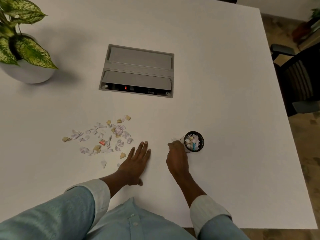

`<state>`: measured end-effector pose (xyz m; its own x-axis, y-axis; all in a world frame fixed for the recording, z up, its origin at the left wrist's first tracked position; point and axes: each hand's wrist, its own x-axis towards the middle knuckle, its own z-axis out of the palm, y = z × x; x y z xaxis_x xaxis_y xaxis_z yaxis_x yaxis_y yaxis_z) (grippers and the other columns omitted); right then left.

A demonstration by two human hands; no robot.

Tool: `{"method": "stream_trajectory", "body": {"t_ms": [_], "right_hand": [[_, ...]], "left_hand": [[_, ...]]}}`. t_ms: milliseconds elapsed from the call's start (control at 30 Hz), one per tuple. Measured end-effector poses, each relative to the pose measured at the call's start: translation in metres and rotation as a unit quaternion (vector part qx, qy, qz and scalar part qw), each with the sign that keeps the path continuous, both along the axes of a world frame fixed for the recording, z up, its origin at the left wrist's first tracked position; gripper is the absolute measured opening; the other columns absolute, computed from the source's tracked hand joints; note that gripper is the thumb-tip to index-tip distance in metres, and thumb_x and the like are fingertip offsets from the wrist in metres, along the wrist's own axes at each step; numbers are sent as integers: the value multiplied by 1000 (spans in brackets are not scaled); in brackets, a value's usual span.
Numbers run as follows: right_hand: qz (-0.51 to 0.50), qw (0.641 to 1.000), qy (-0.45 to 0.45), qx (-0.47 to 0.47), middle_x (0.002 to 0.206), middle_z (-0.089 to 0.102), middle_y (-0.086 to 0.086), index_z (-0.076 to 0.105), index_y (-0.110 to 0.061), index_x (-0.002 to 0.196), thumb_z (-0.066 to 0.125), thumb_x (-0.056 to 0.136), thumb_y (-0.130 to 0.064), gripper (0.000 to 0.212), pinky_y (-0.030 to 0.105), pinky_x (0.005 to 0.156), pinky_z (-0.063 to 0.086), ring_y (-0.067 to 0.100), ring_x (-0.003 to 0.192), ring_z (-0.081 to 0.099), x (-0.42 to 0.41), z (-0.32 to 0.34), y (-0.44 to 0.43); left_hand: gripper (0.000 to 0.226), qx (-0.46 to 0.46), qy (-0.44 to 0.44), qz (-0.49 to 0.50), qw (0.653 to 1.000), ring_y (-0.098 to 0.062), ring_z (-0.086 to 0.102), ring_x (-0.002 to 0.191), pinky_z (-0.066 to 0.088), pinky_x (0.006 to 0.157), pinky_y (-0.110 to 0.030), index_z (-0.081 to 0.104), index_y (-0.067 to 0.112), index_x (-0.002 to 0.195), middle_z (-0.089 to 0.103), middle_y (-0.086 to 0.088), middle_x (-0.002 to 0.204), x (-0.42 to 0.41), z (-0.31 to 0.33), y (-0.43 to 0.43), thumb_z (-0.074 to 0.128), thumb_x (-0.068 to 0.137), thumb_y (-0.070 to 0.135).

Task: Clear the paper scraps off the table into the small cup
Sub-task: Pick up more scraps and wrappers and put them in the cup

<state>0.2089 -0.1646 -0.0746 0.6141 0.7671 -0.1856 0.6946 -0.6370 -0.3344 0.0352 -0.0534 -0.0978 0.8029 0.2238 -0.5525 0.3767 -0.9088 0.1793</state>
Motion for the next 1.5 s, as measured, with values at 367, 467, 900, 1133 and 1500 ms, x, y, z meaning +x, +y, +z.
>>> {"method": "stream_trajectory", "body": {"t_ms": [367,467,900,1133,1500], "right_hand": [[104,955,-129,-245,124,61,19,52,-4,137,69,85,-18,57,40,104,43,34,119,53,2,-3,43],[113,962,-99,-227,110,58,13,63,-7,107,71,82,-8,26,33,85,49,28,105,54,2,-2,41],[-16,997,27,75,98,58,-1,66,-11,100,57,94,-7,11,29,78,52,-4,86,55,8,9,-3],[-189,959,-16,209,98,70,2,73,-14,95,71,82,0,19,29,78,52,24,89,68,54,51,-6],[-62,994,-93,7,138,62,4,58,-14,132,52,99,-48,48,50,116,26,24,132,55,44,21,-34]], "left_hand": [[163,29,44,-9,999,-45,-36,147,1,126,-60,-27,5,155,-42,-26,157,4,0,-1,98,57,44],[164,14,39,2,999,-40,-37,147,-1,127,-56,-28,8,156,-42,-22,158,2,0,3,99,57,40],[165,16,38,1,999,-40,-39,146,2,127,-58,-28,7,155,-45,-22,157,3,1,1,100,56,39],[163,34,41,-17,998,-43,-34,148,3,127,-59,-25,3,156,-41,-26,158,3,9,1,98,57,42],[163,44,33,-12,998,-44,-32,149,2,127,-59,-24,2,156,-39,-28,158,3,7,-2,99,56,41]]}}
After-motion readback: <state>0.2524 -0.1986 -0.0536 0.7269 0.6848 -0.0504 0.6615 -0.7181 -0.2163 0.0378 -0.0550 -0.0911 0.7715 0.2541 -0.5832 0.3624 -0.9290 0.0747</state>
